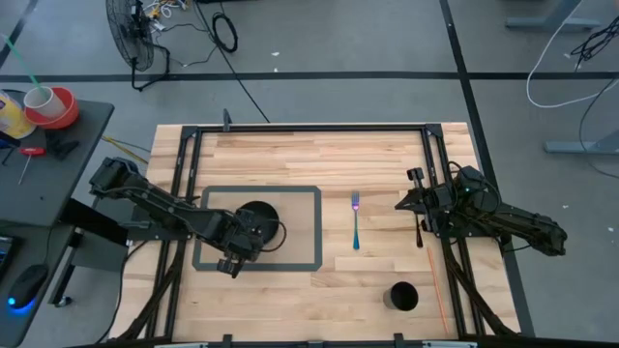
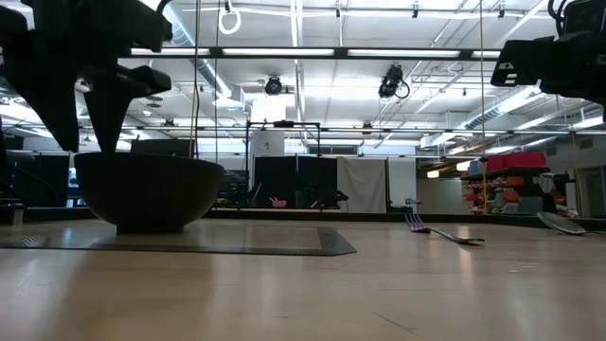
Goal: Pick & Place Utensil
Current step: Put the black cup on top of the black bowl on the table mat
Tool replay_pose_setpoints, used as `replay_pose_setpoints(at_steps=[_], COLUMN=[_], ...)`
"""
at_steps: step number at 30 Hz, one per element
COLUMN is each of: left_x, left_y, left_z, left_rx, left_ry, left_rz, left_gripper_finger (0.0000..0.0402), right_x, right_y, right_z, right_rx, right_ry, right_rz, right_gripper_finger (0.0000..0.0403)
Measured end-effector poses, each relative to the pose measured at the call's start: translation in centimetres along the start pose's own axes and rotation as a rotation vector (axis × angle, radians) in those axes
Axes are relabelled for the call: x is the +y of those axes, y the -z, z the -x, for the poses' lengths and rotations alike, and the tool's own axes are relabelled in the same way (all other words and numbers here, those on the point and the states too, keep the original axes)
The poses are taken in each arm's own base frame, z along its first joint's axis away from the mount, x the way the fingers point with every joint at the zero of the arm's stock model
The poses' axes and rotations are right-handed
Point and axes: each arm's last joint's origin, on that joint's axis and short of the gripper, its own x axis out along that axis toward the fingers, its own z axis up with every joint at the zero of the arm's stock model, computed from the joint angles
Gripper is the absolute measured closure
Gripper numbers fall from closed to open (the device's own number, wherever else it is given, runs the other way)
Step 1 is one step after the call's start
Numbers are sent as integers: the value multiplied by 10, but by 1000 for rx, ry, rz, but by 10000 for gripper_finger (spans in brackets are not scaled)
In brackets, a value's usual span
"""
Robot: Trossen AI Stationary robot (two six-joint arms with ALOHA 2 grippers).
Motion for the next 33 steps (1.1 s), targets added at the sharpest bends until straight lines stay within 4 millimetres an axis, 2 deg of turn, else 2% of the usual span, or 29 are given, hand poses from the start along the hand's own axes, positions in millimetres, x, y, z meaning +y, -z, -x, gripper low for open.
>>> replay_pose_setpoints(at_steps=[7, 12, 17, 25, 29, 33], left_x=[5, 5, 5, 3, -1, -3], left_y=[17, 30, 40, 28, 27, 35], left_z=[53, 94, 118, 132, 117, 97], left_rx=[-252, -519, -696, -921, -1025, -1062], left_ry=[9, 14, -29, -40, -23, -17], left_rz=[37, 55, 82, 109, 120, 132], left_gripper_finger=[201, 202, 212, 220, 220, 220], right_x=[0, 0, 0, -1, -5, -9], right_y=[0, 0, 0, 0, -2, -3], right_z=[0, 0, 0, 0, 0, 1], right_rx=[0, 0, 0, 6, 15, 40], right_ry=[0, 0, 0, 33, 165, 284], right_rz=[0, 0, 0, -14, 46, 116], right_gripper_finger=[387, 387, 387, 387, 387, 387])
